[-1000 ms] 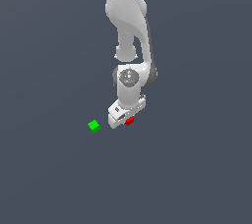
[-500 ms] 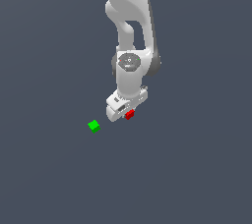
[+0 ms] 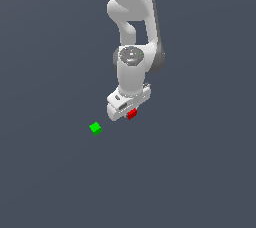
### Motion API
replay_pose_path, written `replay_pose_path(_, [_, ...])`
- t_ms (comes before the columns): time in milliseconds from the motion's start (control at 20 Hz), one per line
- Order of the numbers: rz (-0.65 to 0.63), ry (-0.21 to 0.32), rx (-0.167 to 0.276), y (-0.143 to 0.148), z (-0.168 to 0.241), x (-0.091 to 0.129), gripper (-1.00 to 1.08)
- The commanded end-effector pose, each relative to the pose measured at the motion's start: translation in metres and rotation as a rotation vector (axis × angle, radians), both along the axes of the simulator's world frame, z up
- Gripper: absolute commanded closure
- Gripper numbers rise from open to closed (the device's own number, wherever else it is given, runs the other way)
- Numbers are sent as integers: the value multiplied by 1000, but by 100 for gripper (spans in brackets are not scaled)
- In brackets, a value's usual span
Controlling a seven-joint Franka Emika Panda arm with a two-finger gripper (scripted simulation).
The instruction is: Stack the red cube on top of the green cube.
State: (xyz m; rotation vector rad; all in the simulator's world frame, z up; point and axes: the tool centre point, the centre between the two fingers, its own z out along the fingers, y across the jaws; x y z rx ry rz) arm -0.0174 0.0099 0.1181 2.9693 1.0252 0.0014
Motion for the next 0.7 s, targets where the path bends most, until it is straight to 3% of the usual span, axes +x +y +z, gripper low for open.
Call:
replay_pose_path(0, [0,0,0,-3,-1,0,108])
replay_pose_path(300, [0,0,-1,-32,-11,5,108])
replay_pose_path(650, [0,1,-1,-97,-32,17,108])
